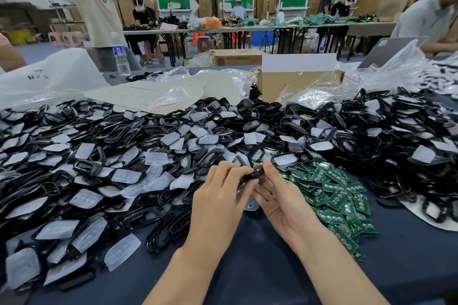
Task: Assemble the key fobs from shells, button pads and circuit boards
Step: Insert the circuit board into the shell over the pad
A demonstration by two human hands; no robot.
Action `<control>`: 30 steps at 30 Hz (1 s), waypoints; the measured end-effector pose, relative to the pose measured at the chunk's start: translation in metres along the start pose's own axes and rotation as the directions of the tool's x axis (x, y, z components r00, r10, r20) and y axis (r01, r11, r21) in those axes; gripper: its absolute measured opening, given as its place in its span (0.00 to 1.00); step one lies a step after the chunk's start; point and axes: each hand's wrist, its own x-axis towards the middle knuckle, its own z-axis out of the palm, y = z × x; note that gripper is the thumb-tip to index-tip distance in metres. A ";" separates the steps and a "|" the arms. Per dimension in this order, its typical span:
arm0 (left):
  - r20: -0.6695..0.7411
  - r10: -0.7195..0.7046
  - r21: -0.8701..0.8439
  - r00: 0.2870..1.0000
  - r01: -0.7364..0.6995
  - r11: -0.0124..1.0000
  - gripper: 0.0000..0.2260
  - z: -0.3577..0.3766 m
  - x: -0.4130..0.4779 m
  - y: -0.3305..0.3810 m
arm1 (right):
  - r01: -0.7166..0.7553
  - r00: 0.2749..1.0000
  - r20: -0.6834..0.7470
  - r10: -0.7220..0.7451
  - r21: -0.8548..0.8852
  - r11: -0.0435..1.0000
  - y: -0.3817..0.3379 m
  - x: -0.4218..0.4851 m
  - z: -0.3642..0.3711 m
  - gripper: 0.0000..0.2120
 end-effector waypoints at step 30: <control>0.132 -0.140 -0.228 0.981 0.168 0.959 0.08 -0.006 0.000 0.004 | 0.050 0.999 0.007 -0.049 -0.070 0.996 0.006 0.000 -0.002 0.27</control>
